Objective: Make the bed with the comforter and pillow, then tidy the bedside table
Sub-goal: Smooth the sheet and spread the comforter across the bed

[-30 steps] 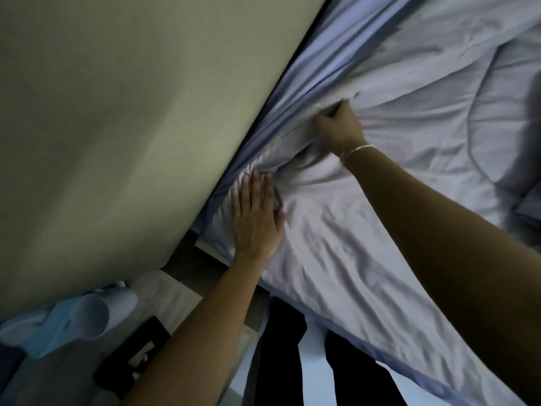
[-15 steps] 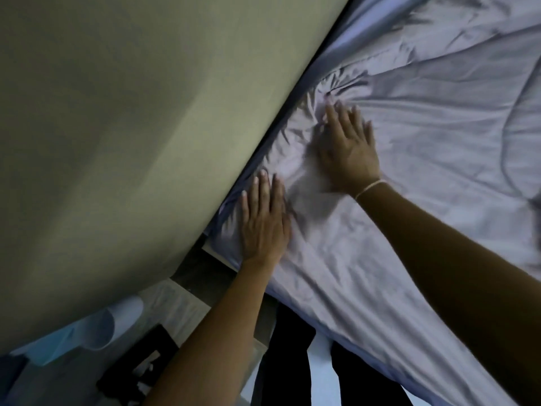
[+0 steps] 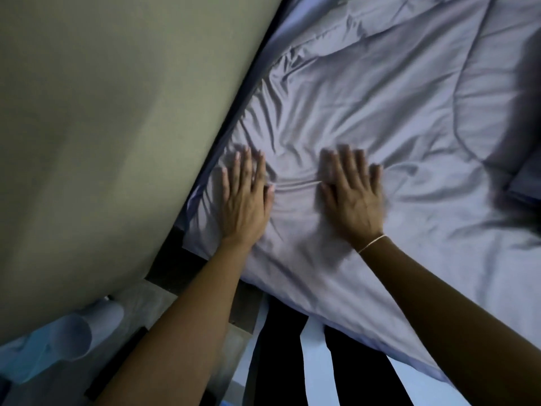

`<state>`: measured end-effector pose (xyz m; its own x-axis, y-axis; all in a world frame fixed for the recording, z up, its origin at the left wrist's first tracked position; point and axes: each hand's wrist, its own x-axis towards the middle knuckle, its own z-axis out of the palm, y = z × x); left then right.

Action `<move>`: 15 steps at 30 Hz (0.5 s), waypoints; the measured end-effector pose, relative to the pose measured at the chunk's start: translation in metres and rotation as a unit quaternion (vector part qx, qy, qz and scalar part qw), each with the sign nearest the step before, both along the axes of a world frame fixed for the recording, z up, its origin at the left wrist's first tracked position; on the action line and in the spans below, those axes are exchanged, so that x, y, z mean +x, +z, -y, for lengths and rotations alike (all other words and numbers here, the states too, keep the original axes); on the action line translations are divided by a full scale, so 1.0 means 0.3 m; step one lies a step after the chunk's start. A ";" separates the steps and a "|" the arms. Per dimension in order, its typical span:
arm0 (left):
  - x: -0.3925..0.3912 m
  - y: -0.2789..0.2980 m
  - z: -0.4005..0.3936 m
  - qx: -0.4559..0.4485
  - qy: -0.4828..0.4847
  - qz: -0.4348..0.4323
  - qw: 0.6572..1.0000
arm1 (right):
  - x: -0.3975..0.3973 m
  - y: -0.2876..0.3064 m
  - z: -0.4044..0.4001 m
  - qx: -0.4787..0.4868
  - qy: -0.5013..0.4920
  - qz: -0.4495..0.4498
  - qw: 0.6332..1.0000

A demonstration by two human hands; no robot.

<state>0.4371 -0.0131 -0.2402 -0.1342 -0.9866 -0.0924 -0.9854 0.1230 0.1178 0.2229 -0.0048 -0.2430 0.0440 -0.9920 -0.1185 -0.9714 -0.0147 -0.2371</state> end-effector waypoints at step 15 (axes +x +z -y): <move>-0.271 0.058 0.353 -0.002 -0.121 0.034 0.992 | -0.144 -0.019 0.027 0.027 -0.058 -0.050 0.997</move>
<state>0.3557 -0.1191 -0.2229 -0.3605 -0.9267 -0.1061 -0.9327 0.3569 0.0516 0.1797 -0.0130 -0.2488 -0.0857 -0.9816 -0.1708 -0.9844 0.1098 -0.1373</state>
